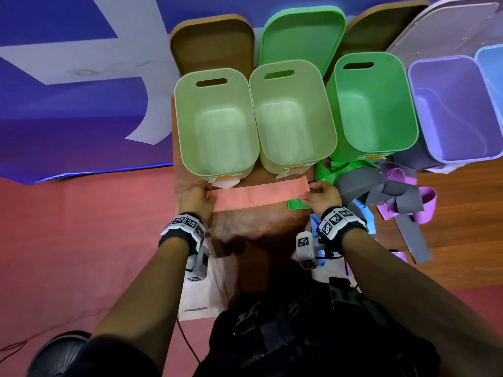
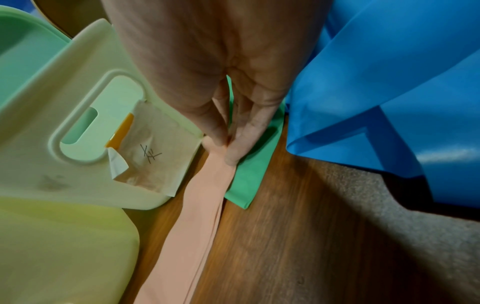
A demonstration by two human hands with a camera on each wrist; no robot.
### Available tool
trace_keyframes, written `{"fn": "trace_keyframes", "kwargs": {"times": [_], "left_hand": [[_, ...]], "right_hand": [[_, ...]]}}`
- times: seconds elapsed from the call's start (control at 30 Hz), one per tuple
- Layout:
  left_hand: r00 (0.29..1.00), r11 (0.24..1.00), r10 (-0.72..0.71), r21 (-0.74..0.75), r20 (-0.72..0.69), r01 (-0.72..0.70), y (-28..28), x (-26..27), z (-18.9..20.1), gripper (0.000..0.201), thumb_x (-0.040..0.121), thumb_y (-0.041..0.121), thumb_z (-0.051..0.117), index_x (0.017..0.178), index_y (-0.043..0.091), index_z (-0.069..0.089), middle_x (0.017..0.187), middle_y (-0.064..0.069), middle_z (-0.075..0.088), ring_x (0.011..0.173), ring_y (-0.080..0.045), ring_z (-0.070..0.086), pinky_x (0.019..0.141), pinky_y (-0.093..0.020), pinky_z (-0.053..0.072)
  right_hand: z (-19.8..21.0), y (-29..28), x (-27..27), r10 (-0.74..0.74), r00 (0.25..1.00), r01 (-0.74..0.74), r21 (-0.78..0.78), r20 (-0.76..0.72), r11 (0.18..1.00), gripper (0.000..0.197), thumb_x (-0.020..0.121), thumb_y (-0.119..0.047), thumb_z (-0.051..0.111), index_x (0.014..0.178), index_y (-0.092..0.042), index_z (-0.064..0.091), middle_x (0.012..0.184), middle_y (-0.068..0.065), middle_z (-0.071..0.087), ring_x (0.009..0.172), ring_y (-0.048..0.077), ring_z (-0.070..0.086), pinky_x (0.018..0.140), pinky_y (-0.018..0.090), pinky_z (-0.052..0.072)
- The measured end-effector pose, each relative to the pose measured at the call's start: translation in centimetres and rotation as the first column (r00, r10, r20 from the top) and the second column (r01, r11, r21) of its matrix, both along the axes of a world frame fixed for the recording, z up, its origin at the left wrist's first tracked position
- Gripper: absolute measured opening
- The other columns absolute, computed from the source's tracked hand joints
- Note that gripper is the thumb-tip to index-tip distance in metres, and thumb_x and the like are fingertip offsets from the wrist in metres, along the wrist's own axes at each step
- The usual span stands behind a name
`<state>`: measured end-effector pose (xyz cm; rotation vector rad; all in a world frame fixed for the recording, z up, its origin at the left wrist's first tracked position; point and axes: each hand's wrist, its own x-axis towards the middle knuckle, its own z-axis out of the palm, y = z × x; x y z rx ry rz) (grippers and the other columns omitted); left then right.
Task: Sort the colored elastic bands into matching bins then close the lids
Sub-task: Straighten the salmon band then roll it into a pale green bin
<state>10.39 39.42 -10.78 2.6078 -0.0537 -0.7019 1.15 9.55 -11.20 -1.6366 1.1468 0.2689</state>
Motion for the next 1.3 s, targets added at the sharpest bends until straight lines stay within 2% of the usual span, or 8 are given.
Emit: {"fn": "trace_keyframes", "kwargs": {"times": [0.33,0.5,0.63,0.8,0.87,1.0,1.2,1.3], "left_hand": [[0.997,0.992,0.079,-0.096,0.021,-0.076,1.2,-0.3,-0.4,0.041,0.077,0.006,0.062,0.116,0.019,0.065,0.111,-0.005,0.067,0.107,-0.028,0.059,0.096,-0.035,0.049],[0.991,0.986,0.132,-0.112,0.034,-0.127,2.1,-0.6,-1.2,0.039,0.075,0.013,0.062,0.114,0.023,0.064,0.109,-0.005,0.057,0.11,-0.021,0.051,0.099,-0.03,0.045],[0.99,0.983,0.116,-0.151,0.085,-0.102,1.7,-0.7,-0.8,0.032,0.076,0.013,0.064,0.106,0.024,0.065,0.107,-0.002,0.058,0.099,-0.008,0.042,0.093,-0.022,0.041],[0.98,0.985,0.116,-0.149,0.16,-0.092,1.2,-0.7,0.1,0.018,0.074,0.002,0.059,0.086,0.015,0.061,0.092,-0.004,0.065,0.089,-0.026,0.055,0.077,-0.03,0.047],[0.99,0.992,0.073,-0.112,0.124,-0.059,1.0,-1.0,0.6,0.011,0.082,0.004,0.059,0.088,0.013,0.062,0.084,-0.004,0.063,0.078,-0.026,0.056,0.07,-0.029,0.043],[0.998,0.996,0.036,-0.079,0.045,-0.032,0.8,-1.7,1.0,0.009,0.083,0.014,0.061,0.092,0.015,0.062,0.076,0.0,0.061,0.08,-0.028,0.059,0.071,-0.03,0.044],[0.998,0.998,0.0,-0.059,-0.059,-0.003,-0.4,-2.0,1.9,0.012,0.084,0.021,0.062,0.092,0.012,0.064,0.091,-0.008,0.07,0.091,-0.032,0.063,0.08,-0.034,0.05],[0.998,0.997,-0.029,-0.079,-0.059,0.025,-1.5,-2.4,2.3,0.013,0.085,0.021,0.062,0.092,0.011,0.065,0.094,-0.009,0.07,0.095,-0.032,0.063,0.081,-0.034,0.049]], "right_hand": [[1.8,0.6,0.1,-0.025,1.0,0.025,-0.049,-0.009,0.998,0.022,0.087,-0.004,0.057,0.083,-0.025,0.057,0.072,0.009,0.071,0.075,0.028,0.074,0.082,0.045,0.061],[1.8,0.6,-0.4,0.031,0.999,-0.033,-0.072,-0.02,0.997,0.026,0.09,-0.006,0.055,0.083,-0.031,0.059,0.087,0.016,0.074,0.067,0.026,0.072,0.075,0.044,0.062],[2.5,0.6,-0.5,0.079,0.995,-0.085,-0.125,-0.053,0.988,0.026,0.087,-0.009,0.056,0.085,-0.034,0.06,0.084,0.008,0.073,0.069,0.028,0.074,0.076,0.046,0.062],[3.3,1.0,-0.7,0.093,0.992,-0.103,-0.129,-0.083,0.986,0.024,0.087,-0.009,0.052,0.087,-0.031,0.062,0.074,0.004,0.069,0.068,0.026,0.073,0.08,0.044,0.061],[3.1,1.1,-0.8,0.118,0.991,-0.124,-0.093,-0.07,0.988,0.027,0.089,-0.008,0.05,0.082,-0.031,0.063,0.074,0.003,0.068,0.066,0.025,0.07,0.082,0.045,0.061],[3.3,1.7,-1.2,0.199,0.978,-0.201,-0.019,-0.056,0.979,0.027,0.091,-0.005,0.048,0.083,-0.025,0.064,0.078,0.005,0.067,0.071,0.024,0.067,0.083,0.041,0.059],[4.7,2.1,-1.1,0.22,0.975,-0.22,0.033,-0.009,0.975,0.018,0.095,0.001,0.047,0.095,-0.01,0.062,0.076,0.007,0.06,0.062,0.018,0.058,0.06,0.026,0.051],[5.1,1.9,-1.7,0.227,0.974,-0.228,0.017,0.019,0.974,0.021,0.093,0.004,0.049,0.085,-0.011,0.061,0.073,0.01,0.06,0.057,0.018,0.057,0.053,0.023,0.048]]}}
